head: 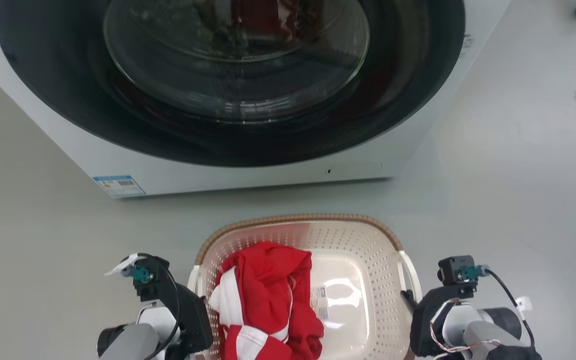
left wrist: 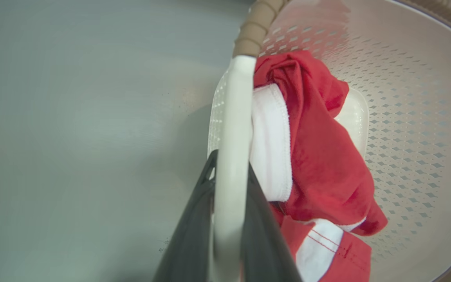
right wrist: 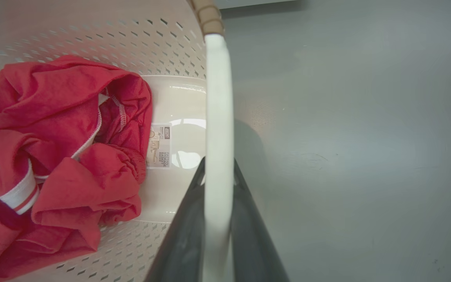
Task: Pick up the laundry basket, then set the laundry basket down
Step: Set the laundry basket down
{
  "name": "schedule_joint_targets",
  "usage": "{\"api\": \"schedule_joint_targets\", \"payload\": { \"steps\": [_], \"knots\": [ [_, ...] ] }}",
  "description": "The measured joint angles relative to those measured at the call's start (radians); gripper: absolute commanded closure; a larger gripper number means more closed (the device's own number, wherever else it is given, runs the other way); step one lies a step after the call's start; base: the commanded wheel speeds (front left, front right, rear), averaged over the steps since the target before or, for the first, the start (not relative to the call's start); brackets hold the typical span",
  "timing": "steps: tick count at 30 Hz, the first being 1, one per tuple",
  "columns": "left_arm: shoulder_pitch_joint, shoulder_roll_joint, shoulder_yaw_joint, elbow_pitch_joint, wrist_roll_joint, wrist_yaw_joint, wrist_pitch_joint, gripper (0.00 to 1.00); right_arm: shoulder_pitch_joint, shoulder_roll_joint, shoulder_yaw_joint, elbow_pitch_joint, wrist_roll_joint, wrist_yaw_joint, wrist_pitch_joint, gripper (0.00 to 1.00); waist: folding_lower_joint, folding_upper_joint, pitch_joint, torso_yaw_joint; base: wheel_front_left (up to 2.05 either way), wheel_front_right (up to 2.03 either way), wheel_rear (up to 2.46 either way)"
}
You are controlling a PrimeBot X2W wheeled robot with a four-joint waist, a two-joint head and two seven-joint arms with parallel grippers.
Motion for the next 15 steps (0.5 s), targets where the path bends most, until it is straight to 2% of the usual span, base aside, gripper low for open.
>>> {"api": "schedule_joint_targets", "payload": {
  "steps": [15],
  "knots": [
    [-0.132, 0.016, 0.005, -0.025, 0.013, 0.003, -0.090, 1.00, -0.154, -0.013, 0.013, -0.013, -0.038, -0.006, -0.068, 1.00, 0.0001, 0.0001, 0.222, 0.002, 0.00, 0.00, 0.00]
  ]
}}
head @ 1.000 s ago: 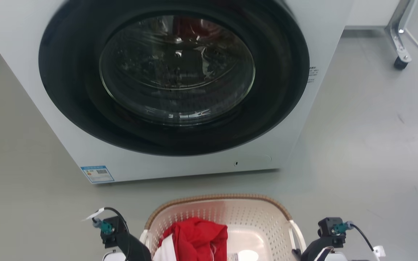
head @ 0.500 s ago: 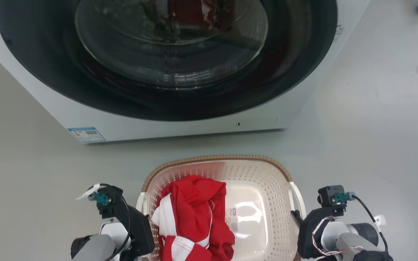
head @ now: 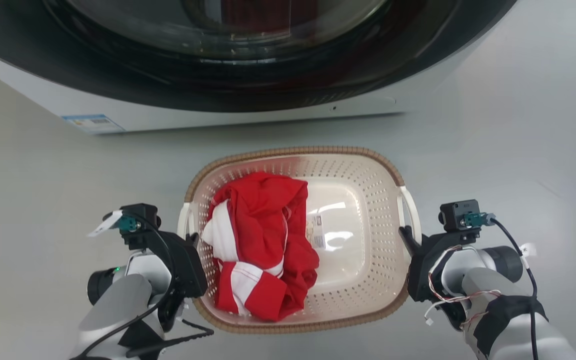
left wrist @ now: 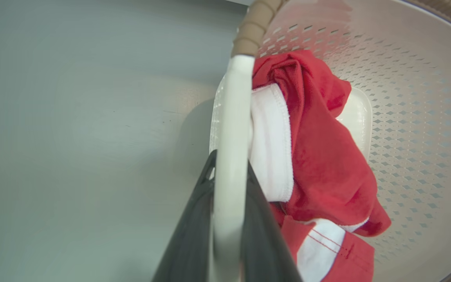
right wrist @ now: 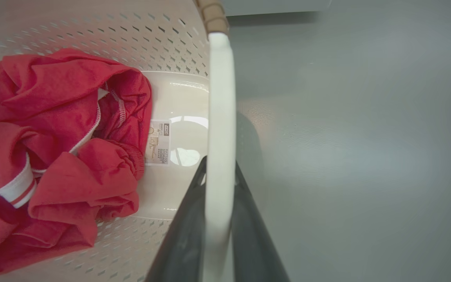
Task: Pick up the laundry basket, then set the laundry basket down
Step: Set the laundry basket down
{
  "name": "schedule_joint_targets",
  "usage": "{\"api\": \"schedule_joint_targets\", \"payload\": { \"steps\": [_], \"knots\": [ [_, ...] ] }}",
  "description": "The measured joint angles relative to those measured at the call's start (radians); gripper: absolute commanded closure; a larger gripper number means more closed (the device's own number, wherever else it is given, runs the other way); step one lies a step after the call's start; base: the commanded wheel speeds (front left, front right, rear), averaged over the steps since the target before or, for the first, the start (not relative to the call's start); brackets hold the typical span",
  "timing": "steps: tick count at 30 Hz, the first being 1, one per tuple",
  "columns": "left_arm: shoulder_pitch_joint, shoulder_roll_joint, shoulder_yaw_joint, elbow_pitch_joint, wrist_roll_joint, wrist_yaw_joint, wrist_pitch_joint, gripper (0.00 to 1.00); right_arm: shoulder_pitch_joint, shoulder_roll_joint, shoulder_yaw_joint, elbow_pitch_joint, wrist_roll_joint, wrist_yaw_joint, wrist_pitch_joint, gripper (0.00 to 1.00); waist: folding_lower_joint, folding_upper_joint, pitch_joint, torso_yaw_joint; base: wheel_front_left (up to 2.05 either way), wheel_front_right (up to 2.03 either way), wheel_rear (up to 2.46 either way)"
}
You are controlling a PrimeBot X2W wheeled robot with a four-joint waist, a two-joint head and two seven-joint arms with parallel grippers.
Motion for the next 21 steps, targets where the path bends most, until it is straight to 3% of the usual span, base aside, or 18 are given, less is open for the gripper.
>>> {"api": "schedule_joint_targets", "payload": {
  "steps": [21],
  "knots": [
    [-0.080, 0.004, -0.006, 0.005, 0.038, -0.003, -0.126, 1.00, -0.090, 0.000, 0.002, 0.024, -0.013, -0.007, -0.081, 1.00, -0.0002, -0.0001, 0.210, 0.009, 0.00, 0.00, 0.00]
  ]
}}
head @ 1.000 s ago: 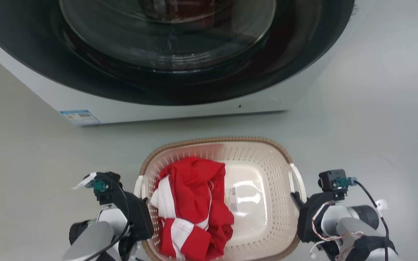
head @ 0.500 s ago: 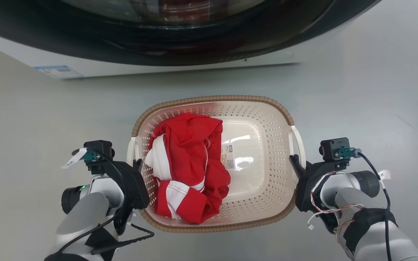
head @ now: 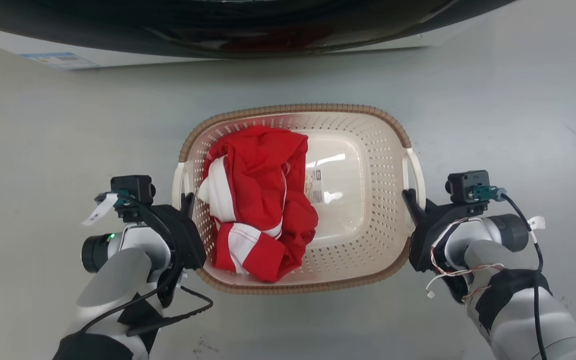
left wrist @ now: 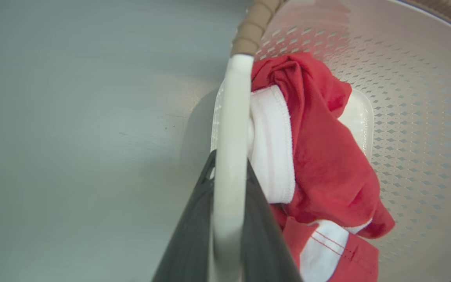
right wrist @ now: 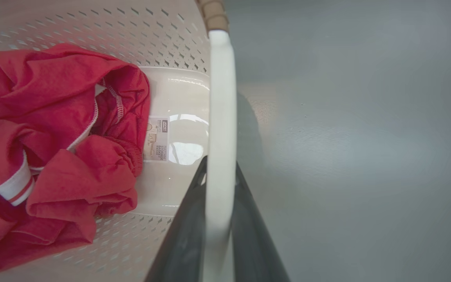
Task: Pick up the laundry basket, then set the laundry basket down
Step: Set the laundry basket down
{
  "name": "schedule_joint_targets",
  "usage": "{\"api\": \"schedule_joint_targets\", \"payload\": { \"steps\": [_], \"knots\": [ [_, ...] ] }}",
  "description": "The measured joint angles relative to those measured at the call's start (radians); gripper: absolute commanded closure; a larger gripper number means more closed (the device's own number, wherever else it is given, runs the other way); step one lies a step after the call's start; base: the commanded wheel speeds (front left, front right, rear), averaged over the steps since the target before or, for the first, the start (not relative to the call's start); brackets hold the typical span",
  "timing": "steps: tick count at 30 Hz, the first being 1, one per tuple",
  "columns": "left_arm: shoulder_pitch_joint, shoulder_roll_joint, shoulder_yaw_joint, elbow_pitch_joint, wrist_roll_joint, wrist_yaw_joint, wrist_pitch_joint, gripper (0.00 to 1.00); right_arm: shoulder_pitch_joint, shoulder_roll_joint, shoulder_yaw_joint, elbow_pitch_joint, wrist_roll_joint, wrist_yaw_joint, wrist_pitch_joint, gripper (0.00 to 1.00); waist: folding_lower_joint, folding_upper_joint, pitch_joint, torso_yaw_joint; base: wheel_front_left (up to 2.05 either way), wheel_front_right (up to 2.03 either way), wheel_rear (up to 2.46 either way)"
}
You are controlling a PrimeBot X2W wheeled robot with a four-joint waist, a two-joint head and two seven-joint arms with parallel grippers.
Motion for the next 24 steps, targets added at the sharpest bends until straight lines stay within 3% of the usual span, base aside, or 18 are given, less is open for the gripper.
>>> {"api": "schedule_joint_targets", "payload": {
  "steps": [14, 24],
  "knots": [
    [-0.054, -0.005, -0.012, 0.003, 0.021, -0.001, -0.090, 1.00, -0.066, -0.005, -0.008, 0.017, -0.008, -0.009, -0.051, 1.00, 0.0000, 0.0000, 0.098, 0.011, 0.00, 0.00, 0.00],
    [-0.058, -0.008, -0.024, 0.024, 0.025, -0.001, -0.122, 1.00, -0.071, -0.001, -0.004, 0.033, -0.008, -0.014, -0.070, 1.00, 0.0000, -0.0002, 0.108, 0.013, 0.00, 0.00, 0.00]
  ]
}}
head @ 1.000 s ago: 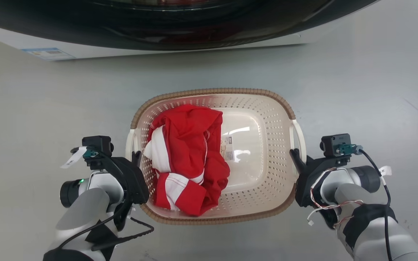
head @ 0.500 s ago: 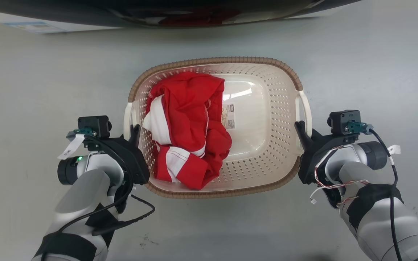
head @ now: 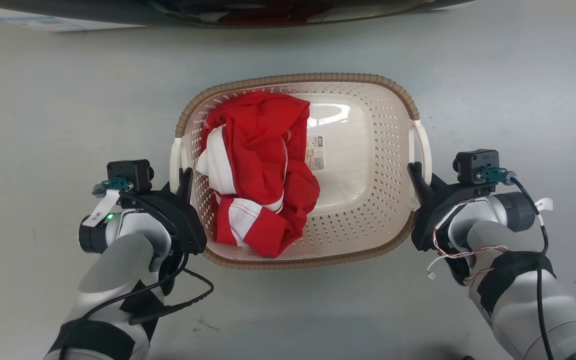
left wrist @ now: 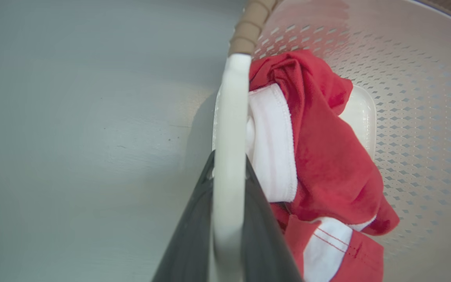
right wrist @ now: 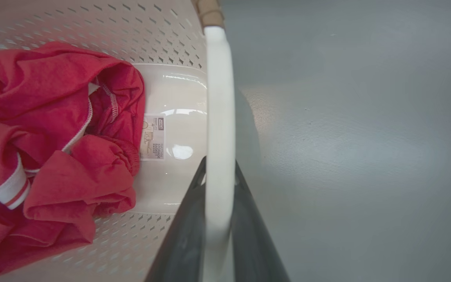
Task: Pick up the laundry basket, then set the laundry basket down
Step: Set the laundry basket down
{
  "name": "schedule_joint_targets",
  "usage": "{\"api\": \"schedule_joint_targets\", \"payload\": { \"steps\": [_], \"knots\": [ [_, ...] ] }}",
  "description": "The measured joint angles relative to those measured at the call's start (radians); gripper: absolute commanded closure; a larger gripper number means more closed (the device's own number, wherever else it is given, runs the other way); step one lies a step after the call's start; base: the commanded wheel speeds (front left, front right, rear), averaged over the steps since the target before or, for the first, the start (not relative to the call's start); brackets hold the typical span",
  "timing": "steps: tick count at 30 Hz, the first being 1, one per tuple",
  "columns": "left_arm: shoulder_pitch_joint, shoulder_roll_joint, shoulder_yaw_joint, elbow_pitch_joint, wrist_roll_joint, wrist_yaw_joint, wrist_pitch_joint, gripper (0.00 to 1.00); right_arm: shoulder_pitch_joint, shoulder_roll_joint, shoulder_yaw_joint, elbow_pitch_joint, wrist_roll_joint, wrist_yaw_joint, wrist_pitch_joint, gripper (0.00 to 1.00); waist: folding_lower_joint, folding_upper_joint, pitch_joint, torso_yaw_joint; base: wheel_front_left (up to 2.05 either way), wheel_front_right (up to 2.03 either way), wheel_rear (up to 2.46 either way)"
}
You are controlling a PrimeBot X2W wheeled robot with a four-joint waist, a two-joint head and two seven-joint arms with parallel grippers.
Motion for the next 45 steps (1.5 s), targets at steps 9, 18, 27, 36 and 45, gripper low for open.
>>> {"api": "schedule_joint_targets", "payload": {
  "steps": [9, 18, 27, 36, 45],
  "knots": [
    [-0.012, 0.002, -0.003, 0.012, 0.007, 0.000, -0.014, 1.00, 0.000, 0.007, 0.003, 0.012, 0.000, 0.000, -0.013, 1.00, 0.0000, 0.0000, 0.003, -0.007, 0.00, 0.00, 0.00],
    [-0.014, 0.004, -0.007, 0.018, 0.010, -0.002, -0.017, 0.00, -0.001, 0.012, 0.013, 0.023, -0.008, 0.000, -0.023, 0.00, 0.0000, 0.0000, 0.002, -0.010, 0.00, 0.00, 0.00],
    [-0.020, 0.019, -0.010, 0.029, 0.007, -0.007, -0.018, 0.00, -0.005, 0.001, 0.026, 0.029, -0.021, -0.002, -0.036, 0.00, 0.0000, -0.0001, -0.013, -0.010, 0.00, 0.00, 0.00],
    [0.001, 0.019, -0.036, 0.040, 0.008, -0.007, -0.020, 0.00, 0.000, 0.003, 0.020, 0.031, -0.023, -0.003, -0.061, 0.00, 0.0000, 0.0000, -0.062, -0.013, 0.00, 0.00, 0.00],
    [0.038, 0.019, -0.048, 0.041, 0.034, -0.007, -0.046, 0.00, 0.063, 0.001, -0.003, 0.032, -0.010, -0.017, -0.075, 0.00, 0.0000, 0.0000, -0.151, -0.013, 0.00, 0.00, 0.00]
  ]
}}
